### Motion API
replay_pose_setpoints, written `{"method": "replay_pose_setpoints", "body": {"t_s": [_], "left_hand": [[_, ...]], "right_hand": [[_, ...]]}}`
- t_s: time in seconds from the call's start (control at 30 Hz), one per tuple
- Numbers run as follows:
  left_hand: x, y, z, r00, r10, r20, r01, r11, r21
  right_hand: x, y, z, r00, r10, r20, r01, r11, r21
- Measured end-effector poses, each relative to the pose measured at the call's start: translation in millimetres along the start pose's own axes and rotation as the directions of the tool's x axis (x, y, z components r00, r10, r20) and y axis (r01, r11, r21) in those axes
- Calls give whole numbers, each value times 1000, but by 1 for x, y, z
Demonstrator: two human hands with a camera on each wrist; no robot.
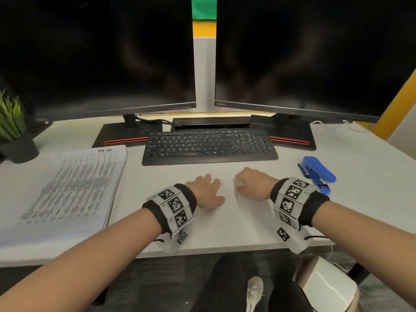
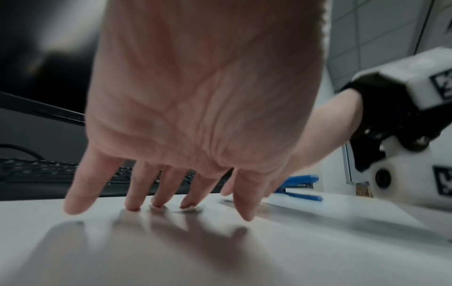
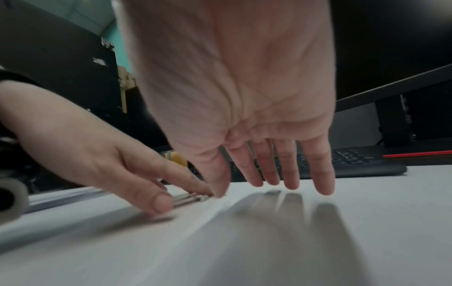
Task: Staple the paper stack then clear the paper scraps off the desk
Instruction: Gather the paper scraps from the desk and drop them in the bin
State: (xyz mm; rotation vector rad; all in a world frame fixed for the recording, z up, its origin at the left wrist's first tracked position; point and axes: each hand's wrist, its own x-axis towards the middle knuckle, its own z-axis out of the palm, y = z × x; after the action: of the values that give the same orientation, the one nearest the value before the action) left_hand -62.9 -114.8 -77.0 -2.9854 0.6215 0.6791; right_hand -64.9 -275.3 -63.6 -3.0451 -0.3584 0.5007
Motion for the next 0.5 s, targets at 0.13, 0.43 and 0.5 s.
{"method": "replay_pose_setpoints", "body": {"t_s": [0.13,0.43,0.5], "left_hand": [[-14,-10,-9,999,1,-46,-5,996,-90],[-41,-33,-7,975,-73,-212,41,988,-150],[-43,-34,-8,968,-69,-243,28,985,-168]], "right_hand": [[7,5,8,995,-95,26,95,995,19],[26,-21,2,959,-215,-187,234,968,87],[26,-21,2,953,-203,-225,228,969,91]]}}
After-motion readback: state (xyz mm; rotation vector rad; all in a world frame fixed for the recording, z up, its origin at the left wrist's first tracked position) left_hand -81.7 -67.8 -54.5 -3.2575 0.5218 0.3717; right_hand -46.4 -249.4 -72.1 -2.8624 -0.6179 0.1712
